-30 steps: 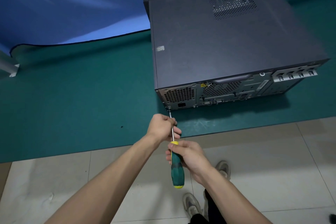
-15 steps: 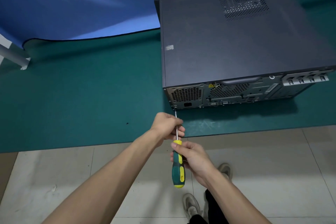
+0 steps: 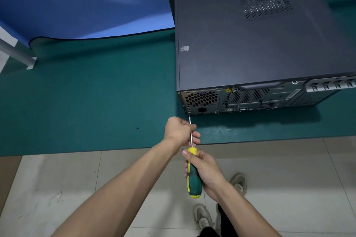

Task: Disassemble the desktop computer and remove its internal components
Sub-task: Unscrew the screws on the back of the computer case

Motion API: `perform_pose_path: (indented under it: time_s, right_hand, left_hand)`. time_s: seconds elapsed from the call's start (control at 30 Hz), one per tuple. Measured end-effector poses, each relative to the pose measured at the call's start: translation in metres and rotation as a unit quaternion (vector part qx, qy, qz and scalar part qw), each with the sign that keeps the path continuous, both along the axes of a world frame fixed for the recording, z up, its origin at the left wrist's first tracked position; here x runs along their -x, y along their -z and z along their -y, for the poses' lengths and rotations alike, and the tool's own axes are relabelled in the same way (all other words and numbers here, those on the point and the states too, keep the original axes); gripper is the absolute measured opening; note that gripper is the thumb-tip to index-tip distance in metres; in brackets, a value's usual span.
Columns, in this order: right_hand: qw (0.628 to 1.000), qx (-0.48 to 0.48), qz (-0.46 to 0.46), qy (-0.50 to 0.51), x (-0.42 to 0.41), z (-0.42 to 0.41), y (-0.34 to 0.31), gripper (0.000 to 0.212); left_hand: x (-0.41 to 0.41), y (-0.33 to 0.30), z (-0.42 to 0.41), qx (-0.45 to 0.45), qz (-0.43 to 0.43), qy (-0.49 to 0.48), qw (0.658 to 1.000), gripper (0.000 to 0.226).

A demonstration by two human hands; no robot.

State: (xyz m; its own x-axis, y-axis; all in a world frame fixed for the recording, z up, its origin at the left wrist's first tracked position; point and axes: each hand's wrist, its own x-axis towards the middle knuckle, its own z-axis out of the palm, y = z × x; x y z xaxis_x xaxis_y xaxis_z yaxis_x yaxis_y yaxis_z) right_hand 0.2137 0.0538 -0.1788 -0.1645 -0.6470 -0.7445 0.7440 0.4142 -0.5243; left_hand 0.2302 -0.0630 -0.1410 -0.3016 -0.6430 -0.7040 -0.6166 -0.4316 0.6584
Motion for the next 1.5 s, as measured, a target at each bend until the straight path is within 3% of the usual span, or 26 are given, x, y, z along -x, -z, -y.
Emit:
perform_pose_path:
  time_s: [0.13,0.23,0.33,0.53,0.67,0.8,1.0,1.23,1.5]
  right_hand:
    - [0.994,0.016,0.105,-0.020,0.007,-0.001,-0.004,0.024]
    - [0.999,0.014,0.040,-0.020,0.008,-0.003,-0.002,0.021]
    - [1.000,-0.004,-0.005,0.026,0.001,-0.004,0.000,0.017]
    - [0.999,-0.007,0.047,-0.001,0.008,-0.002,-0.003,0.017]
    - [0.999,-0.016,-0.038,-0.002,0.006,-0.004,0.000,0.013]
    - [0.992,-0.048,-0.118,0.019,0.000,-0.003,0.000,0.027]
    - [1.000,-0.004,0.024,0.019,0.006,-0.002,-0.010,0.016]
    - [0.995,-0.032,-0.096,0.017,0.005,-0.005,-0.004,0.018]
    - [0.976,-0.062,-0.208,-0.026,0.019,-0.008,-0.001,0.018]
  left_hand:
    - [0.001,0.002,-0.001,-0.015,-0.014,-0.011,1.000,0.013]
    - [-0.002,0.003,0.000,-0.031,-0.034,0.003,0.999,0.019]
    - [-0.004,0.003,0.002,0.005,-0.018,0.016,1.000,0.007]
    - [-0.001,0.004,0.006,0.010,-0.010,0.015,1.000,0.007]
    - [-0.001,0.005,0.005,-0.016,-0.048,0.001,0.999,0.004]
    - [0.001,0.005,0.001,0.003,-0.056,-0.033,0.998,0.011]
    - [0.004,0.008,0.001,-0.027,-0.065,-0.058,0.996,0.013]
    - [0.017,0.008,0.007,-0.002,-0.086,-0.185,0.979,0.009]
    - [0.018,0.013,0.005,0.017,-0.089,-0.214,0.973,0.005]
